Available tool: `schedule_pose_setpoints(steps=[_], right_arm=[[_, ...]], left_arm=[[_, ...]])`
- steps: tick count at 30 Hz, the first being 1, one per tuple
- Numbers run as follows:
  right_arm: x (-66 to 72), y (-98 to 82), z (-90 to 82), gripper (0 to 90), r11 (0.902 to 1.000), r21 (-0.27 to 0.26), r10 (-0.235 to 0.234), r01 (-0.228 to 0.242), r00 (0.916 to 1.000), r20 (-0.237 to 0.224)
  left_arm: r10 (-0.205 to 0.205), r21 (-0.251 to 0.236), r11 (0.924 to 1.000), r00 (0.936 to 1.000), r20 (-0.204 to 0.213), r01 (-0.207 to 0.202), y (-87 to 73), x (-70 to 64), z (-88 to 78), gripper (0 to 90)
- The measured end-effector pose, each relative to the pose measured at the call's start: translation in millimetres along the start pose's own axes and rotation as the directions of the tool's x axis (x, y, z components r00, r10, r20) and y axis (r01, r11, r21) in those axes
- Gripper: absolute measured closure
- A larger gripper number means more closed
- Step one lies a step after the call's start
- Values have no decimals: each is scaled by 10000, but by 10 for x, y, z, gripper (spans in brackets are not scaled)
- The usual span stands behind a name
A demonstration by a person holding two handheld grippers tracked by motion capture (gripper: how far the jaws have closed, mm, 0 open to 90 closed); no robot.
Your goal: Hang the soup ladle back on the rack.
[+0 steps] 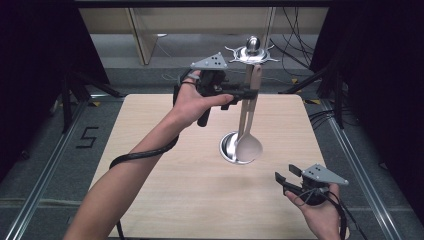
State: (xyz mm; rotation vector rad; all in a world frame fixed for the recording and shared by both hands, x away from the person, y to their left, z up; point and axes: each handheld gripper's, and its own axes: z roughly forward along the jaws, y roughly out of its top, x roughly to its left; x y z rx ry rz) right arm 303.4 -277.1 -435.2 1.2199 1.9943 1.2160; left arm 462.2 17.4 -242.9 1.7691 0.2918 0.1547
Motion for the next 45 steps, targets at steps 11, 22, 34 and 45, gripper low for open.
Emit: schedule_pose_setpoints(steps=[11, 22, 34, 45], right_arm=[[11, -4, 2, 427, 9998, 72, 179, -178, 9998, -72], [4, -6, 8, 427, 9999, -11, 101, -101, 9999, -40], [12, -11, 7, 426, 9997, 26, 262, -262, 9996, -72], [14, -6, -5, 427, 9997, 17, 238, -238, 9997, 31]], left_arm=[[-508, -283, 9983, 9986, 142, 512, -43, 22, 3, 737], [-1339, -462, 9900, 9909, -104, 1333, -104, 15, -15, 728], [-1011, -525, 9939, 9915, -815, 970, -147, -8, -31, 692], [409, -161, 9989, 9778, -2057, -451, -188, -127, -121, 511]])
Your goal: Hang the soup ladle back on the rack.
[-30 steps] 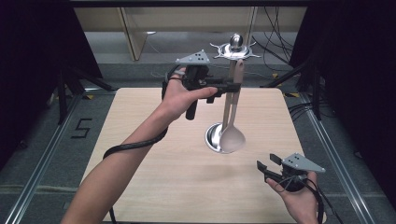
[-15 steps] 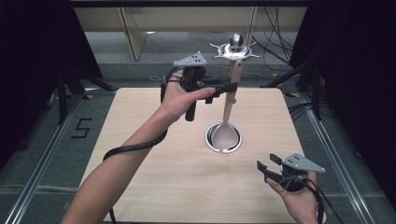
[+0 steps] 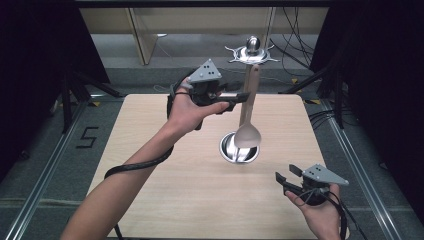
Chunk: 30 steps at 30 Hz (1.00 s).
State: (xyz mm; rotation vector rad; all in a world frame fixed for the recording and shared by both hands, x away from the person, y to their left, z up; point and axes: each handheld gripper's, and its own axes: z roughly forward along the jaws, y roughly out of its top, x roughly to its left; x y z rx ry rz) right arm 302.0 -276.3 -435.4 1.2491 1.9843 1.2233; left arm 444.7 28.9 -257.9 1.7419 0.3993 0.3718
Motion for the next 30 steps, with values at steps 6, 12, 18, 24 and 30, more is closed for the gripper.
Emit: schedule_pose_setpoints(steps=[6, 12, 18, 24, 30], right_arm=[[-6, -3, 6, 426, 10000, 53, 47, -47, 9999, -118], [27, -5, -6, 425, 9990, 212, 398, -397, 9992, -50], [21, -9, 3, 422, 9994, 173, 300, -300, 9995, -4], [-10, -6, 10, 421, 10000, 73, 19, -19, 10000, -93], [-10, -6, 10, 419, 9999, 82, 79, -78, 9999, -111]], left_arm=[[260, 18, 9997, 9994, -224, -260, -37, -64, -84, 440], [402, 172, 9991, 9989, -248, -398, -85, -102, -143, 397], [507, 209, 9985, 9983, -283, -501, -146, -156, -248, 369], [683, 345, 9971, 9973, -255, -674, -244, -200, -381, 364], [750, 491, 9961, 9968, -271, -736, -369, -239, -506, 361]])
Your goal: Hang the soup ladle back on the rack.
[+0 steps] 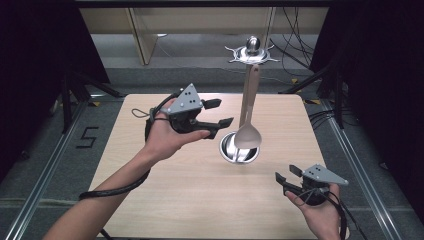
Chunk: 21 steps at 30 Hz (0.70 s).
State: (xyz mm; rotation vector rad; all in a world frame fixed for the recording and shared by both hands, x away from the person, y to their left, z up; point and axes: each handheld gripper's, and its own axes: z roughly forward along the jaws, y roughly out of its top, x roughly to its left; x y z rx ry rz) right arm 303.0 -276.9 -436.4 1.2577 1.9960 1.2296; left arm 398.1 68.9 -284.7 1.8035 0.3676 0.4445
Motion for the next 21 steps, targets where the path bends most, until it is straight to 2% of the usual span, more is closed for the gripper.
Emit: schedule_pose_setpoints(steps=[2, 3, 6, 7, 21], right_arm=[[-6, -4, 13, 418, 9999, -124, -17, 17, 10000, -24], [22, -6, 5, 418, 9997, -38, 255, -255, 9997, 39], [25, -6, 8, 418, 9997, -20, 259, -259, 9997, 3], [29, -4, -6, 417, 9993, 141, 340, -341, 9994, 67], [29, -4, -5, 416, 9993, 152, 328, -329, 9994, 84]], left_arm=[[67, 104, 9999, 10000, -37, -67, -52, -13, -37, 361], [136, 203, 9997, 9999, -71, -135, -104, -20, -75, 361], [126, 278, 9995, 9999, -103, -123, -157, -25, -112, 361], [127, 317, 9994, 9999, -112, -124, -185, -27, -132, 361], [-155, 694, 9974, 9986, -514, 190, -552, -27, -425, 362]])
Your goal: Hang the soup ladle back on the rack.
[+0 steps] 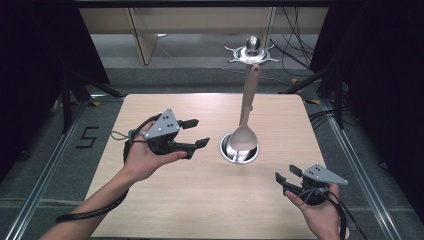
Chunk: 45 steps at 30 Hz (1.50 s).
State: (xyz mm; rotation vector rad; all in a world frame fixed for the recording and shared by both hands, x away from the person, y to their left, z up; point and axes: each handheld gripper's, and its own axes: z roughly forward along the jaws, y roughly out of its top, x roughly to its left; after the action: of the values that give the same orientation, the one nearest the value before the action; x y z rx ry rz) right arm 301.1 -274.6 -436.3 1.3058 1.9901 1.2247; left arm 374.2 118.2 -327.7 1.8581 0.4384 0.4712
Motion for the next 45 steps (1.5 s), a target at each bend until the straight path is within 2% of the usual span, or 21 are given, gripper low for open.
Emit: schedule_pose_setpoints(steps=[3, 6, 7, 17, 24, 25, 26, 27, 34, 35, 37, 39, 41, 42, 45], right_arm=[[-4, 0, 1, 416, 10000, -14, -2, 2, 10000, -1], [-9, -7, 27, 416, 9996, -272, -49, 47, 10000, -63], [-2, -2, 7, 416, 10000, -68, 9, -9, 10000, 37], [-5, 1, 1, 415, 10000, -2, -22, 22, 10000, 22], [-10, -2, 16, 415, 9999, -124, -87, 87, 10000, -16], [-10, -2, 16, 415, 9999, -124, -87, 87, 10000, -16], [-17, -4, 18, 415, 9998, -102, -158, 158, 9999, 36], [-43, -1, 27, 415, 9990, -169, -417, 417, 9991, -12], [-43, -3, 29, 415, 9991, -163, -391, 391, 9992, -16], [-43, -3, 28, 415, 9992, -140, -381, 381, 9993, -5], [-44, -4, 27, 415, 9992, -147, -380, 379, 9993, -29], [-46, -4, 25, 415, 9992, -144, -373, 372, 9993, -47], [-49, -7, 24, 415, 9992, -159, -357, 357, 9994, -16], [-30, -10, 16, 415, 9999, -69, -90, 90, 10000, 21], [-60, -10, 19, 415, 9991, -116, -410, 410, 9992, -11]], left_arm=[[170, 98, 9998, 9998, -58, -169, -66, 11, -58, 362], [182, 251, 9995, 9997, -187, -177, -150, 17, -125, 362], [43, 196, 9998, 9997, -239, -38, -184, 13, -137, 363], [-436, 488, 9977, 9966, -693, 470, -573, 65, -303, 363], [-1006, 613, 9922, 9882, -1152, 1082, -892, 134, -408, 364], [-968, 649, 9923, 9877, -1224, 1053, -945, 145, -420, 364], [-1028, 763, 9905, 9850, -1388, 1141, -1063, 161, -437, 365], [-1028, 763, 9905, 9850, -1388, 1141, -1063, 161, -437, 365], [-1277, 964, 9843, 9732, -1911, 1481, -1489, 211, -467, 365], [-1318, 993, 9831, 9715, -1969, 1536, -1539, 206, -465, 366], [-1561, 1201, 9760, 9680, -1965, 1817, -1631, 182, -457, 367], [-1574, 1278, 9745, 9674, -1983, 1847, -1643, 175, -455, 367], [-1355, 1379, 9767, 9704, -1997, 1647, -1646, 192, -449, 367], [-1459, 1401, 9744, 9688, -2005, 1758, -1651, 199, -445, 367], [-1429, 1454, 9738, 9681, -2057, 1746, -1682, 245, -439, 367]])
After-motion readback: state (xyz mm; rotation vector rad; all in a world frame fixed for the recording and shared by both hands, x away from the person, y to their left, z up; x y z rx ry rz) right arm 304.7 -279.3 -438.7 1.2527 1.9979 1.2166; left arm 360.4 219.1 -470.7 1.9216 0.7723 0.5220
